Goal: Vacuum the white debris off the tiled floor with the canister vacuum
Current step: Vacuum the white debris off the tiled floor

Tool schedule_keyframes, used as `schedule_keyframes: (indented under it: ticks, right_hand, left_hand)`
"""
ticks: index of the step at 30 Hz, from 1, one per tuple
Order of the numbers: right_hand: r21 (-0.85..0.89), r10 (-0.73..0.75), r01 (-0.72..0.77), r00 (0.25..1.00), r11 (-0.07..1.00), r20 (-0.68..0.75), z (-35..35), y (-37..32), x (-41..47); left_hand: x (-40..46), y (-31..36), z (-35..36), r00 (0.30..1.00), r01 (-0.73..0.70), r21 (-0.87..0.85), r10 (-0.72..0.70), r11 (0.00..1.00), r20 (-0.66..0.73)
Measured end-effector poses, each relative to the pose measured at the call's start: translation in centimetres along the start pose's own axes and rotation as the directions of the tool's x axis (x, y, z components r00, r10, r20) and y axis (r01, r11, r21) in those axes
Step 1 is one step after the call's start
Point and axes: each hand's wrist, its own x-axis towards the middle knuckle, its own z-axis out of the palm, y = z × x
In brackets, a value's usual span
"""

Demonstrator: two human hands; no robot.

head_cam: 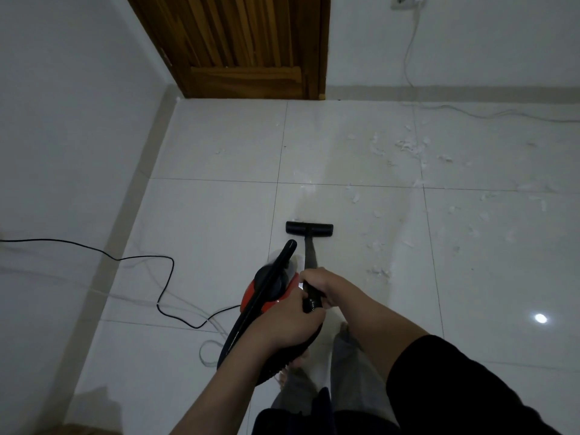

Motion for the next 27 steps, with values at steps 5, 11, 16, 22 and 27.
schedule_keyframes:
  ticks: [5, 11, 16, 22, 27]
  right_hand:
    - [0.016, 0.003, -0.003, 1.000, 1.000, -0.004, 0.8, -0.2, -0.7]
    - [0.184, -0.067, 0.075, 0.997, 0.980, -0.048, 1.3, -0.4, -0.5]
    - [0.125, -0.114, 0.127, 0.988, 0.984, -0.108, 0.7, -1.0, -0.8]
    - [0.091, -0.163, 0.172, 0.981, 0.981, -0.104, -0.9, -3.2, -0.1]
    - [0.084, -0.089, 0.093, 0.994, 0.992, -0.056, -2.7, -4.7, 2.1]
  left_hand:
    - [-0.4, -0.4, -1.1, 0.999, 0.034, 0.024, -0.035, 0.999, 0.032]
    - [-0.2, -0.7, -2.0, 0.998, 0.029, -0.030, -0.027, 0.999, 0.060]
    - [-0.5, -0.5, -1.8, 0.999, 0.003, -0.077, 0.001, 0.997, 0.046]
    - [0.5, 0.9, -2.3, 1.000, -0.012, -0.059, 0.013, 0.998, 0.023]
    - [3.2, 3.3, -3.3, 0.999, 0.027, -0.065, -0.024, 0.998, 0.041]
